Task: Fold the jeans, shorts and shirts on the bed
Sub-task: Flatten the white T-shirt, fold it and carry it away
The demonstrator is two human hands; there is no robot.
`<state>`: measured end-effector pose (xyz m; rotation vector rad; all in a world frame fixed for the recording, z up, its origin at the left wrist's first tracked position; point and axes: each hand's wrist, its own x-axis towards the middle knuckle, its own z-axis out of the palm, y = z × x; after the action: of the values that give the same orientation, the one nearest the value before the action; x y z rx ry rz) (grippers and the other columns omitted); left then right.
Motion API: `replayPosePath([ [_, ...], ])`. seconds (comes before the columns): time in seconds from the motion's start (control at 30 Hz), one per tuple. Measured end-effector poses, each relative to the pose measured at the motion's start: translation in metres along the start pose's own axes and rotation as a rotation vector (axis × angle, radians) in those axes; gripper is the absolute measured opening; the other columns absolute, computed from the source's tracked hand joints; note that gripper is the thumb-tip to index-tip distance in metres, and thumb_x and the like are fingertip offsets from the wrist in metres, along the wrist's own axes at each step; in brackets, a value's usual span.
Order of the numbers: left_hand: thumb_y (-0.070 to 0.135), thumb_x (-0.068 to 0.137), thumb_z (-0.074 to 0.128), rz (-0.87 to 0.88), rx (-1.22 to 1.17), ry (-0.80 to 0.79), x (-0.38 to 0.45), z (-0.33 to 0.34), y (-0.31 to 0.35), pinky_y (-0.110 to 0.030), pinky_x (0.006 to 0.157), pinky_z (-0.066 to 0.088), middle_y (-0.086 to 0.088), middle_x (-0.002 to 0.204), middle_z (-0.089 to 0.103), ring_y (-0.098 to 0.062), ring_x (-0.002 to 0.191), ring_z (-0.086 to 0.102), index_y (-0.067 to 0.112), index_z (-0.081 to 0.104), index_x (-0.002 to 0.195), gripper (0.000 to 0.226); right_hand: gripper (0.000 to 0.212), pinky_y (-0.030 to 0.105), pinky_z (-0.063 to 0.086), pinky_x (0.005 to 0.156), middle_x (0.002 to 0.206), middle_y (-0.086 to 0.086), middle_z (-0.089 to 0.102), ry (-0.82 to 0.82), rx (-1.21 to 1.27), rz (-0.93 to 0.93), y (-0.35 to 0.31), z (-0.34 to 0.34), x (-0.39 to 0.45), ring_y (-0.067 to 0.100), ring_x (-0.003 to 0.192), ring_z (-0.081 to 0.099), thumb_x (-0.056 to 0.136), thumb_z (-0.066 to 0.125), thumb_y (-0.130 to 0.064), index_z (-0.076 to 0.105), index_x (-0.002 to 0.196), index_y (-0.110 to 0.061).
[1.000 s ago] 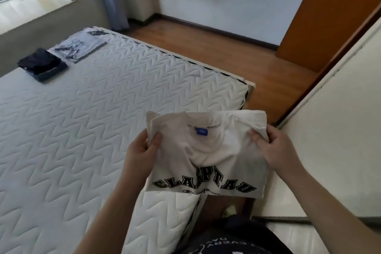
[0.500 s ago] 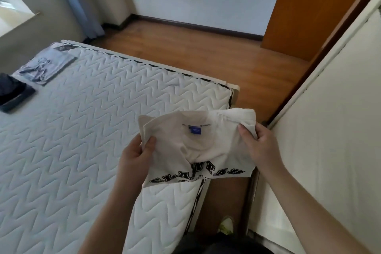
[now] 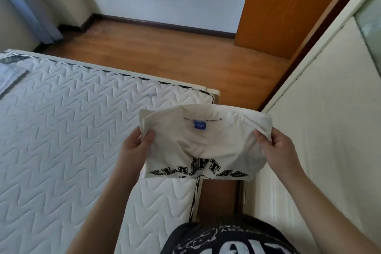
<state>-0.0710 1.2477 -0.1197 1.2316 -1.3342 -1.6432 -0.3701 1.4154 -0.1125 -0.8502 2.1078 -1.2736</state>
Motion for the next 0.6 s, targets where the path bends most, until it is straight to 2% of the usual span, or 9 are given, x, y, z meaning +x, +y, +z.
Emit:
replayPosePath([
  [0.07,0.031,0.091,0.063,0.009,0.03,-0.073,0.021,0.009,0.006,-0.019,0.069,0.054,0.0,0.103,0.075,-0.013,0.093,0.071,0.033,0.072,0.105,0.016,0.009,0.012,0.047,0.061,0.083,-0.018,0.071,0.02,-0.028,-0.008,-0.005,-0.004,0.008,-0.002,0.078,0.065,0.092,0.06,-0.041,0.067,0.093,-0.035],
  [0.1,0.027,0.094,0.062,0.018,0.041,-0.103,0.032,0.015,0.009,-0.017,0.069,0.054,0.0,0.101,0.075,-0.011,0.092,0.071,0.034,0.072,0.103,0.016,0.007,0.013,0.048,0.061,0.082,-0.019,0.07,0.025,-0.034,-0.006,-0.006,-0.005,0.013,0.0,0.076,0.065,0.092,0.06,-0.039,0.066,0.092,-0.036],
  [0.17,0.022,0.096,0.06,0.038,0.065,-0.142,0.052,0.028,0.016,-0.018,0.069,0.054,0.001,0.098,0.075,-0.01,0.089,0.07,0.035,0.073,0.1,0.019,0.008,0.024,0.049,0.064,0.08,-0.011,0.071,0.04,-0.046,-0.002,-0.009,-0.006,0.024,0.008,0.072,0.065,0.093,0.06,-0.039,0.067,0.09,-0.035],
  [0.23,0.029,0.092,0.061,0.047,0.082,-0.165,0.072,0.041,0.022,-0.025,0.075,0.056,-0.003,0.097,0.075,-0.013,0.089,0.069,0.033,0.072,0.099,0.014,0.014,0.032,0.047,0.062,0.076,0.004,0.069,0.055,-0.047,-0.005,-0.01,-0.007,0.038,0.019,0.067,0.063,0.092,0.061,-0.041,0.068,0.085,-0.031],
  [0.27,0.033,0.089,0.061,0.057,0.088,-0.17,0.081,0.046,0.024,-0.031,0.08,0.055,-0.005,0.097,0.074,-0.015,0.09,0.068,0.032,0.072,0.099,0.015,0.016,0.032,0.045,0.06,0.075,0.011,0.067,0.055,-0.044,-0.01,-0.012,-0.007,0.047,0.021,0.063,0.059,0.092,0.061,-0.042,0.067,0.083,-0.03],
  [0.33,0.036,0.086,0.061,0.055,0.085,-0.166,0.1,0.056,0.027,-0.04,0.086,0.052,-0.007,0.098,0.074,-0.017,0.091,0.068,0.032,0.072,0.098,0.017,0.015,0.027,0.041,0.055,0.071,0.013,0.064,0.051,-0.037,-0.012,-0.015,-0.006,0.069,0.016,0.058,0.054,0.092,0.061,-0.041,0.066,0.079,-0.037],
  [0.4,0.036,0.086,0.061,0.055,0.087,-0.146,0.118,0.065,0.03,-0.041,0.087,0.053,-0.004,0.098,0.074,-0.014,0.09,0.068,0.034,0.072,0.098,0.016,0.018,0.022,0.037,0.05,0.065,0.01,0.061,0.045,-0.044,-0.017,-0.017,-0.004,0.096,0.014,0.055,0.051,0.093,0.062,-0.039,0.065,0.076,-0.039],
  [0.5,0.039,0.085,0.061,0.042,0.091,-0.092,0.147,0.075,0.033,-0.041,0.086,0.053,-0.007,0.097,0.073,-0.013,0.087,0.067,0.033,0.072,0.097,0.017,0.018,0.022,0.04,0.051,0.067,0.005,0.064,0.01,-0.058,-0.03,-0.02,0.001,0.145,0.022,0.057,0.056,0.092,0.062,-0.04,0.066,0.079,-0.028],
  [0.6,0.041,0.085,0.06,0.038,0.116,-0.007,0.183,0.084,0.037,-0.036,0.079,0.052,-0.008,0.095,0.072,-0.011,0.082,0.065,0.033,0.071,0.095,0.017,0.031,0.024,0.037,0.05,0.066,0.01,0.061,-0.052,-0.089,-0.065,-0.024,0.009,0.21,0.025,0.056,0.052,0.09,0.063,-0.042,0.063,0.078,-0.013],
])
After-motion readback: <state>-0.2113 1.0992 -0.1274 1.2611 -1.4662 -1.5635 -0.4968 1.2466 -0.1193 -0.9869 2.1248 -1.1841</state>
